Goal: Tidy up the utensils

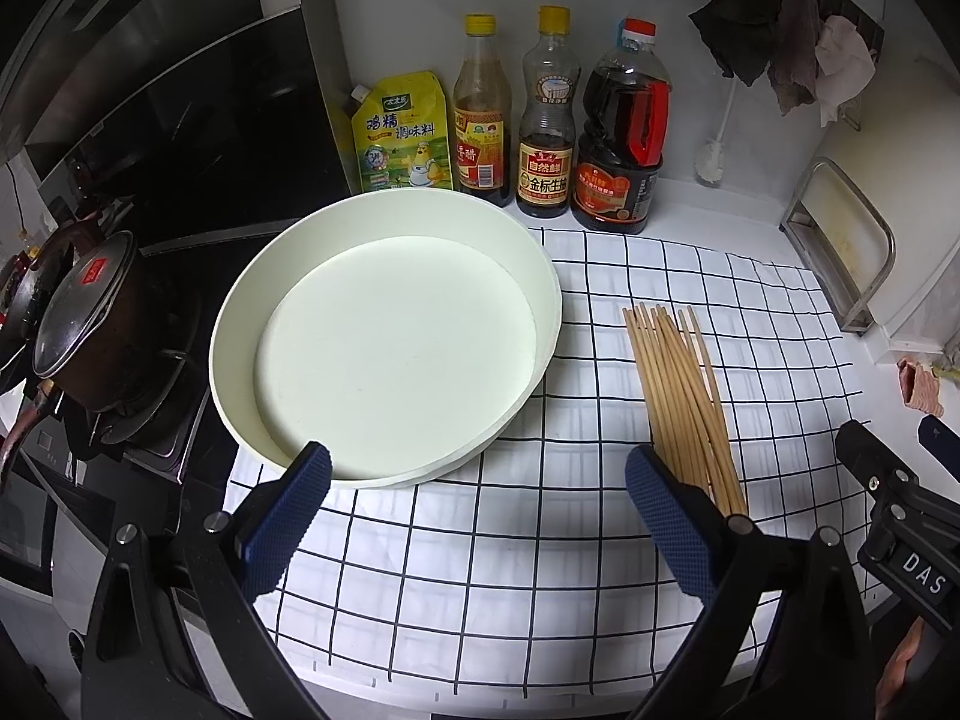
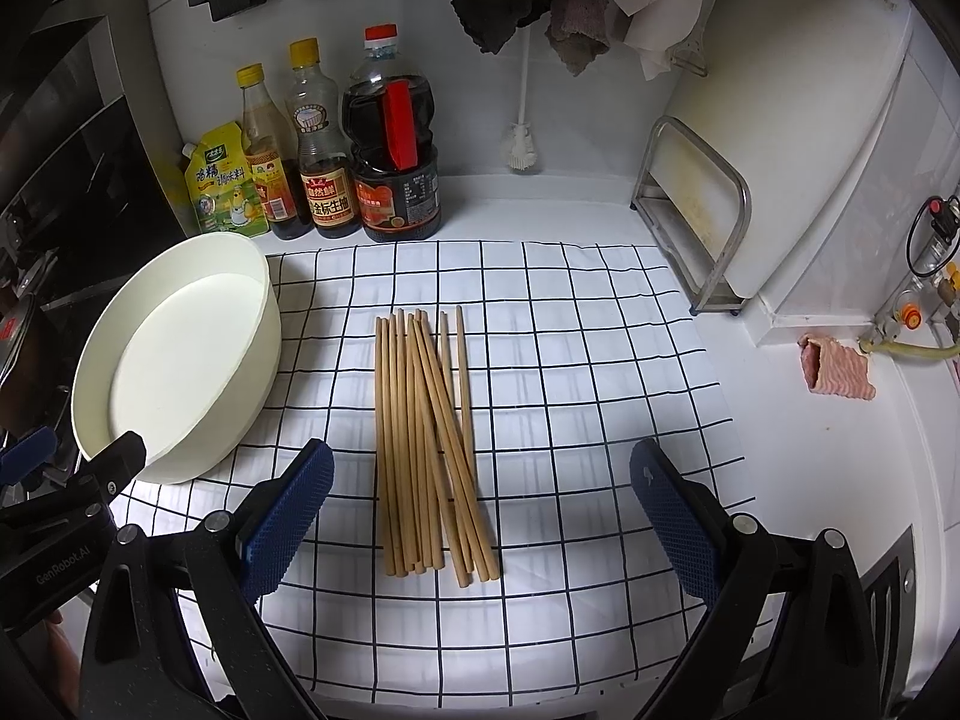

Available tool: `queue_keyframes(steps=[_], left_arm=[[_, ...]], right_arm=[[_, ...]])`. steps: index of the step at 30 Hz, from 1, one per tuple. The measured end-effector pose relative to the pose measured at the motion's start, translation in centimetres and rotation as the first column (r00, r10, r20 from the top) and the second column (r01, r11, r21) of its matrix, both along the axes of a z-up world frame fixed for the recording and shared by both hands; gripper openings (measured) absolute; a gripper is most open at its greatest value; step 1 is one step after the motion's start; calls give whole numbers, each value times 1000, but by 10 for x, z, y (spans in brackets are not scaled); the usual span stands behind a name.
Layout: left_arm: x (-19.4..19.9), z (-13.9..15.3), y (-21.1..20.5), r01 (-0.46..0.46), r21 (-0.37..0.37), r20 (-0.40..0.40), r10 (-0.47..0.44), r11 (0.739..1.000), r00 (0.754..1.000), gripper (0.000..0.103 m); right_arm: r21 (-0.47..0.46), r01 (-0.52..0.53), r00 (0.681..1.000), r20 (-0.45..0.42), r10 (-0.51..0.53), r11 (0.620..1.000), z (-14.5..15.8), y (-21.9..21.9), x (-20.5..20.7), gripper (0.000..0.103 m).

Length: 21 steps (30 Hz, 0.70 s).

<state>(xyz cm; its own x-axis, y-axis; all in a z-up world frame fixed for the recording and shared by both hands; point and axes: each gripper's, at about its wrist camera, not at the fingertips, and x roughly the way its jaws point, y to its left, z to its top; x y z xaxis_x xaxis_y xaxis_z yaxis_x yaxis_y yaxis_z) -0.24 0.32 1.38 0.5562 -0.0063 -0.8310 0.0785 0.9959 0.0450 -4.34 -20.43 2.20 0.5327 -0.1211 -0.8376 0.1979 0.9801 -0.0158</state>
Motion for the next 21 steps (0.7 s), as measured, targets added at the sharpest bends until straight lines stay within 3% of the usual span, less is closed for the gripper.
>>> queue_keyframes(steps=[21], left_arm=[[0,-9,-9,13,-9,-15,-13,1000,1000,97]], right_arm=[[47,-22,1000,2,22,999,-11,-7,-3,95]])
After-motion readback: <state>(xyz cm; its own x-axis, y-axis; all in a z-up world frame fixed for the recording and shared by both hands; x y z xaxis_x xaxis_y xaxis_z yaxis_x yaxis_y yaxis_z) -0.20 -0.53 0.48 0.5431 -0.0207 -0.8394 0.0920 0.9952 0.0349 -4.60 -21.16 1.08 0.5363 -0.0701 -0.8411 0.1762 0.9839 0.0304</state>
